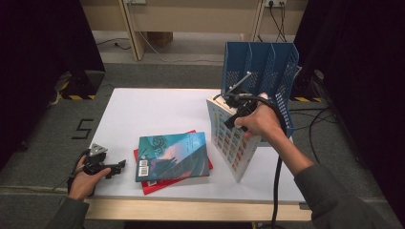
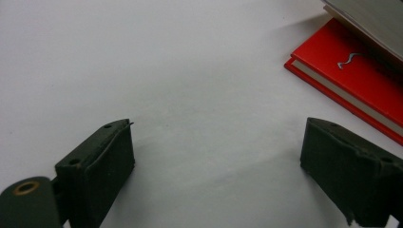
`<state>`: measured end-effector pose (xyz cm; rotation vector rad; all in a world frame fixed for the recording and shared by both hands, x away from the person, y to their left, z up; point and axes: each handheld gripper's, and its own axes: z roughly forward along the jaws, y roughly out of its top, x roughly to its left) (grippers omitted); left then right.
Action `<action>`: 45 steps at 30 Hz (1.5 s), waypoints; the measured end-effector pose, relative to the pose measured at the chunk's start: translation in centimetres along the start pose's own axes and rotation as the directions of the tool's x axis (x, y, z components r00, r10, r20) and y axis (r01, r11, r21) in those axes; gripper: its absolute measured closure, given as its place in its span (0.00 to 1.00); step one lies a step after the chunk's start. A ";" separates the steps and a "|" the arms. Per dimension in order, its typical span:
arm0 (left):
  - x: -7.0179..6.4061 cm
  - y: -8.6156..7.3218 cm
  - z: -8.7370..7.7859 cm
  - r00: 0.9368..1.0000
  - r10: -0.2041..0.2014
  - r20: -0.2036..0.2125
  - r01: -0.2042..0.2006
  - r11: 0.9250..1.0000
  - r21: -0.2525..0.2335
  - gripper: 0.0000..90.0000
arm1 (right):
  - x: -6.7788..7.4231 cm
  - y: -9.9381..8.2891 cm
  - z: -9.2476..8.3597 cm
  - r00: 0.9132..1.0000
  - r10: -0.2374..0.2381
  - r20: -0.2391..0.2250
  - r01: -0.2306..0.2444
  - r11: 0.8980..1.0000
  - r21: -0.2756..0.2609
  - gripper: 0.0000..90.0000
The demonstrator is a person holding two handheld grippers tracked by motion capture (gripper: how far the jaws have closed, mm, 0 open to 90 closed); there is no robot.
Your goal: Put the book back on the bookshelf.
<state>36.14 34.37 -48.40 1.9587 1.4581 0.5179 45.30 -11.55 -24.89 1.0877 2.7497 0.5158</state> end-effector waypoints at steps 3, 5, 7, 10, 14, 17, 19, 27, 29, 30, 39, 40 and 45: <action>0.0 0.0 0.0 1.000 0.000 0.001 0.000 1.000 0.000 0.11 | 0.0 0.3 0.0 0.999 -0.043 0.020 0.042 0.999 0.025 0.79; 0.0 0.0 0.0 1.000 0.000 0.000 0.000 1.000 0.000 0.11 | -0.1 0.3 0.0 0.995 -0.081 0.056 0.079 0.996 0.038 0.81; 0.0 0.0 0.0 1.000 -0.001 0.000 0.001 1.000 0.000 0.11 | -0.3 0.1 -0.2 0.997 -0.063 0.053 0.062 0.997 0.035 0.82; 0.0 0.0 0.0 1.000 -0.001 0.001 0.001 1.000 0.001 0.11 | -0.7 -0.6 -0.7 0.997 -0.062 0.039 0.062 0.998 0.006 0.82; 0.0 0.0 0.0 1.000 -0.001 0.001 0.001 1.000 0.000 0.11 | -0.8 -1.2 -2.1 0.998 -0.058 0.040 0.060 0.997 -0.038 0.82; 0.0 0.0 0.0 1.000 -0.001 0.001 0.001 1.000 0.000 0.11 | -0.7 -1.4 -3.7 0.997 -0.056 0.049 0.060 0.996 -0.064 0.82; 0.0 0.0 0.0 1.000 -0.001 0.001 0.001 1.000 -0.001 0.11 | -0.7 -1.5 -5.1 0.997 -0.048 0.062 0.053 0.995 -0.084 0.82; 0.0 0.0 0.0 1.000 0.000 0.001 0.000 1.000 -0.002 0.11 | -1.3 -0.9 -9.3 0.993 -0.025 0.116 0.040 0.992 -0.123 0.82; 0.0 0.0 0.0 1.000 -0.001 0.001 0.001 1.000 -0.002 0.11 | -1.7 -0.5 -9.9 0.992 -0.015 0.125 0.031 0.991 -0.127 0.82; 0.0 0.0 0.0 1.000 0.000 0.003 0.000 1.000 -0.001 0.11 | -1.7 -0.5 -9.9 0.992 -0.015 0.125 0.031 0.991 -0.127 0.82; 0.1 0.0 0.0 1.000 0.000 0.003 0.000 1.000 -0.001 0.11 | -3.0 1.9 -11.9 0.985 0.025 0.169 0.008 0.982 -0.189 0.82; 0.1 0.0 0.0 1.000 0.000 0.003 0.000 1.000 -0.001 0.11 | -3.3 2.3 -12.0 0.984 0.037 0.173 -0.002 0.980 -0.199 0.82; 0.1 0.0 0.0 1.000 0.000 0.004 0.000 1.000 -0.001 0.11 | -5.0 4.4 -11.7 0.972 0.081 0.220 -0.039 0.982 -0.186 0.82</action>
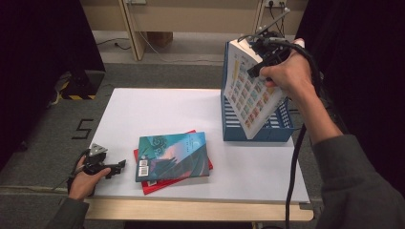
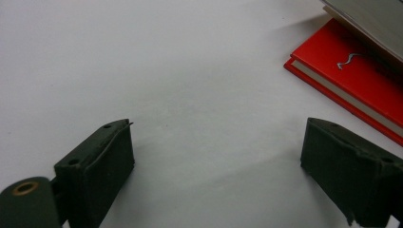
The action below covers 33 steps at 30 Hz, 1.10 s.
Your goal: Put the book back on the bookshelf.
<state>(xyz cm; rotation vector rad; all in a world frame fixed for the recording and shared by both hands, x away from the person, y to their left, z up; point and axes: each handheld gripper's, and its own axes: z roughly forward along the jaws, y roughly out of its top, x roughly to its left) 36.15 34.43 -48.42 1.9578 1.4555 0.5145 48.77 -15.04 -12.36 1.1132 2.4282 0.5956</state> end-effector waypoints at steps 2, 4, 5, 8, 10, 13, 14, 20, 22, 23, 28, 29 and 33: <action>0.0 0.0 0.0 1.000 0.000 0.000 0.000 1.000 0.000 0.11 | -0.2 0.2 0.2 1.000 0.003 0.007 -0.003 1.000 0.005 0.82; 0.0 0.0 0.0 1.000 0.000 0.000 0.000 1.000 0.000 0.11 | -0.7 0.9 0.8 0.999 0.021 0.025 -0.021 1.000 0.014 0.82; 0.0 0.0 0.0 1.000 0.000 0.000 0.000 1.000 0.000 0.11 | -1.0 1.1 1.0 0.999 0.024 0.033 -0.025 1.000 0.017 0.82; 0.0 0.0 0.0 1.000 0.000 0.000 0.000 1.000 0.000 0.11 | -1.9 1.9 1.8 0.997 0.056 0.047 -0.057 0.998 0.017 0.82; 0.0 0.0 0.0 1.000 0.000 0.000 0.000 1.000 0.000 0.11 | -2.4 2.2 2.3 0.996 0.070 0.055 -0.071 0.997 0.019 0.82; 0.0 0.0 0.0 1.000 0.000 0.000 0.000 1.000 0.000 0.11 | -3.1 3.0 3.2 0.993 0.090 0.078 -0.091 0.996 0.011 0.82; 0.0 0.0 0.0 1.000 0.000 0.000 0.000 1.000 0.000 0.11 | -3.4 3.4 3.8 0.992 0.097 0.080 -0.098 0.995 0.007 0.82; 0.0 0.0 0.0 1.000 -0.001 0.002 0.001 1.000 0.000 0.10 | -4.2 4.1 5.8 0.988 0.129 0.085 -0.130 0.991 0.005 0.82; 0.0 0.0 0.0 1.000 0.000 0.002 0.000 1.000 0.001 0.10 | -4.5 4.4 6.8 0.985 0.149 0.082 -0.150 0.989 0.000 0.82; 0.0 0.0 0.0 1.000 -0.001 0.002 0.001 1.000 0.000 0.10 | -4.7 4.5 7.3 0.985 0.154 0.082 -0.154 0.988 -0.001 0.82; 0.0 0.0 0.0 1.000 0.001 0.002 -0.001 1.000 0.001 0.10 | -5.1 5.1 10.2 0.980 0.185 0.075 -0.185 0.983 -0.002 0.82; 0.0 0.0 0.1 1.000 0.001 0.001 -0.001 1.000 0.001 0.10 | -5.1 5.1 10.2 0.980 0.185 0.075 -0.185 0.983 -0.002 0.82; 0.0 0.0 0.1 1.000 0.002 0.001 -0.002 1.000 0.001 0.10 | -5.3 5.1 12.1 0.975 0.214 0.067 -0.214 0.977 -0.007 0.82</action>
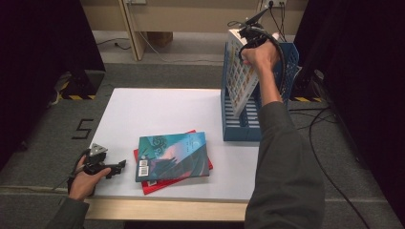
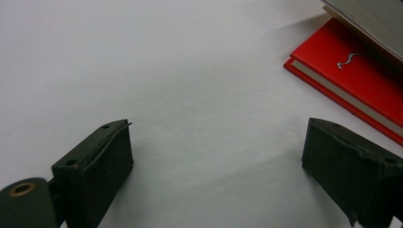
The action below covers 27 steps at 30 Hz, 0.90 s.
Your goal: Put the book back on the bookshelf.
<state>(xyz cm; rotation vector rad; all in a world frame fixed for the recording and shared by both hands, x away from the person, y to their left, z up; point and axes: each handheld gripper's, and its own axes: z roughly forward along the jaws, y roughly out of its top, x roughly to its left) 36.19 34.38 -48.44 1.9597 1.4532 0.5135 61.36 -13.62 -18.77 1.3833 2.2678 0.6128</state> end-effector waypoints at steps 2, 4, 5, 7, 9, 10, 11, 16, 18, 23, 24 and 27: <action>0.0 0.0 0.0 1.000 0.000 0.000 0.000 1.000 0.000 0.10 | 0.1 0.1 0.9 1.000 0.006 0.001 -0.006 1.000 0.008 0.82; 0.0 0.0 0.0 1.000 0.000 -0.001 0.000 1.000 -0.002 0.10 | 0.1 0.1 1.6 1.000 0.012 0.004 -0.012 1.000 0.012 0.82; 0.0 0.0 0.0 1.000 0.000 0.000 0.000 1.000 -0.001 0.10 | 0.1 0.1 1.9 1.000 0.021 0.004 -0.021 1.000 0.013 0.82; 0.0 0.0 0.0 1.000 0.000 0.000 0.000 1.000 -0.001 0.10 | -0.1 -0.1 2.6 0.999 0.034 -0.001 -0.034 0.999 0.010 0.82; 0.0 0.0 0.0 1.000 0.000 0.000 0.000 1.000 -0.001 0.10 | -0.2 -0.2 3.3 0.999 0.043 -0.006 -0.043 0.999 0.017 0.82; 0.0 0.0 0.0 1.000 0.000 0.000 0.000 1.000 -0.001 0.09 | -0.2 -0.4 3.6 0.999 0.043 -0.005 -0.043 0.999 0.018 0.82; 0.0 0.0 0.0 1.000 0.000 0.000 0.000 1.000 -0.001 0.09 | -0.2 -0.4 3.8 0.999 0.041 -0.007 -0.041 0.999 0.019 0.82; 0.0 0.0 0.0 1.000 0.001 0.001 -0.001 1.000 0.000 0.09 | -0.1 -0.9 5.5 0.999 0.043 -0.013 -0.042 0.998 0.046 0.82; 0.0 0.0 0.0 1.000 0.001 0.001 -0.001 1.000 0.000 0.09 | -0.1 -1.0 6.0 0.998 0.055 -0.015 -0.054 0.997 0.049 0.82; 0.0 0.0 0.0 1.000 0.001 0.002 -0.001 1.000 0.000 0.09 | 0.1 -1.1 6.9 0.998 0.059 -0.021 -0.057 0.997 0.059 0.82; 0.0 0.0 0.0 1.000 0.001 0.002 -0.001 1.000 -0.001 0.09 | 0.2 -1.1 7.1 0.998 0.058 -0.021 -0.057 0.997 0.059 0.82; 0.0 0.0 0.0 1.000 0.001 0.002 -0.001 1.000 0.000 0.09 | 0.4 -1.1 7.4 0.998 0.061 -0.018 -0.060 0.997 0.056 0.81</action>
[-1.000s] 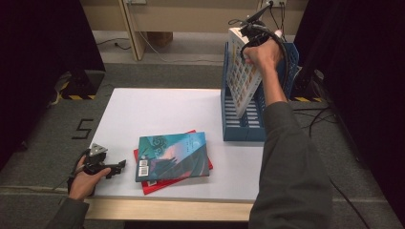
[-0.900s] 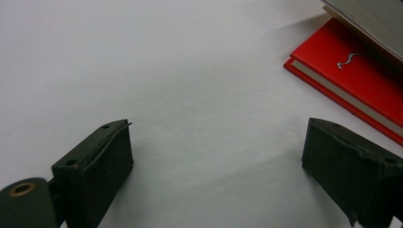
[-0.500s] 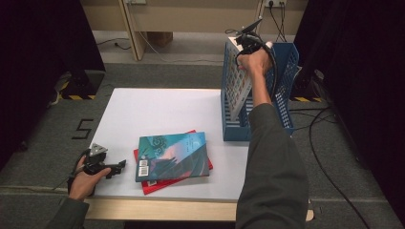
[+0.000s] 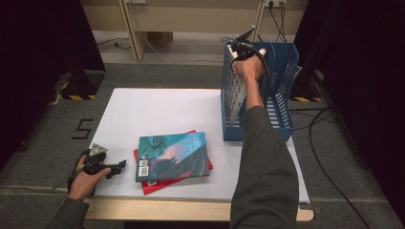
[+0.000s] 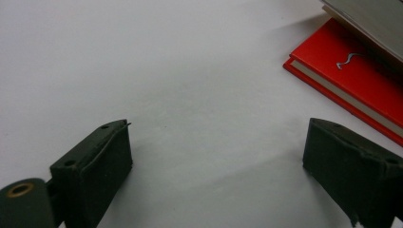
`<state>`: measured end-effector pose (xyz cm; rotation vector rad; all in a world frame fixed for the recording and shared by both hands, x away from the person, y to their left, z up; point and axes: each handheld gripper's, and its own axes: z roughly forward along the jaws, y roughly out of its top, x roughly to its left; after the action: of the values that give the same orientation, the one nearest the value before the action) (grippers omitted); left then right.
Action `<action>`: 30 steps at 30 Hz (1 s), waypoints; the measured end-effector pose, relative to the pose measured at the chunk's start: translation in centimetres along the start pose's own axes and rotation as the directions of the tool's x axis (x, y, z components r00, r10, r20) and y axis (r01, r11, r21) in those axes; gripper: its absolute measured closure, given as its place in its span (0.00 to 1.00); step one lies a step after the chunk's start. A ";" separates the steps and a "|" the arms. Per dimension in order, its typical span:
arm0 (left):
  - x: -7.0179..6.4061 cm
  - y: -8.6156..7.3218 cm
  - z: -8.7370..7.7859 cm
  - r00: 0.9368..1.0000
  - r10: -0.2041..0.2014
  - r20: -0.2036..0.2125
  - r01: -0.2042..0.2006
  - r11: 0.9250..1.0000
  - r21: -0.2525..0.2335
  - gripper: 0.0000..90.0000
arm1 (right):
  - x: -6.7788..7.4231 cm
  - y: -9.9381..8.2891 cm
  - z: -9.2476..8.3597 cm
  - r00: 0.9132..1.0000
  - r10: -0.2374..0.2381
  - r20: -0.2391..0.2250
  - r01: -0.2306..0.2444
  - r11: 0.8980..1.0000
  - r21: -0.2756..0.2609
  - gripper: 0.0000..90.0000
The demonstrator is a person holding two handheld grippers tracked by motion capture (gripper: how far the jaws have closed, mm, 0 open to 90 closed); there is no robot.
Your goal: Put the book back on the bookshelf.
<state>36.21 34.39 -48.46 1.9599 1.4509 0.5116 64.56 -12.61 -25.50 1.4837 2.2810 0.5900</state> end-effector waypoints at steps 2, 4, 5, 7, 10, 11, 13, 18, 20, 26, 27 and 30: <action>0.0 0.0 0.0 1.000 0.000 0.000 0.000 1.000 0.000 0.09 | 0.0 0.0 0.0 1.000 0.004 -0.004 -0.004 1.000 -0.004 0.80; 0.0 0.0 0.0 1.000 0.002 -0.001 -0.002 1.000 0.000 0.09 | -0.2 0.1 -0.4 0.999 0.032 -0.044 -0.034 0.998 -0.046 0.76; 0.0 0.0 0.0 1.000 0.003 -0.002 -0.003 1.000 0.000 0.09 | -0.2 0.1 -0.6 0.998 0.034 -0.050 -0.036 0.998 -0.042 0.76; 0.0 0.0 0.0 1.000 0.002 -0.001 -0.002 1.000 0.000 0.09 | 0.0 0.0 -0.8 0.999 0.019 -0.032 -0.020 0.999 -0.038 0.75; 0.0 0.0 0.0 1.000 0.002 -0.002 -0.002 1.000 -0.001 0.09 | 0.2 -0.4 -1.0 0.997 0.041 -0.064 -0.045 0.997 -0.063 0.69; 0.0 0.0 0.0 1.000 0.003 -0.003 -0.003 1.000 -0.001 0.09 | 0.3 -0.5 -1.1 0.996 0.044 -0.073 -0.048 0.997 -0.066 0.68; 0.0 0.0 0.0 1.000 0.002 -0.003 -0.002 1.000 -0.001 0.09 | 0.4 -0.7 -1.5 0.997 0.033 -0.071 -0.038 0.996 -0.078 0.66; 0.0 0.0 0.0 1.000 0.003 -0.003 -0.003 1.000 0.000 0.09 | 0.5 -1.6 -2.4 0.995 0.020 -0.100 -0.028 0.996 -0.081 0.60; 0.0 0.0 0.0 1.000 0.002 -0.003 -0.002 1.000 0.000 0.09 | 0.8 -2.3 -2.7 0.994 0.003 -0.112 -0.011 0.997 -0.071 0.57; 0.0 0.0 0.0 1.000 0.003 -0.003 -0.003 1.000 0.000 0.09 | 1.1 -3.5 -3.3 0.991 -0.016 -0.134 0.006 0.997 -0.073 0.57; 0.0 0.0 0.0 1.000 0.003 -0.003 -0.003 1.000 0.000 0.09 | 1.1 -3.7 -3.4 0.990 -0.020 -0.140 0.010 0.997 -0.076 0.56; 0.0 0.0 0.0 1.000 0.003 -0.002 -0.003 1.000 0.001 0.09 | 1.2 -4.3 -3.6 0.989 -0.027 -0.148 0.017 0.997 -0.072 0.55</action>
<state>36.20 34.36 -48.47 1.9626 1.4497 0.5144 58.92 -13.57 -24.77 1.4232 2.3584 0.7909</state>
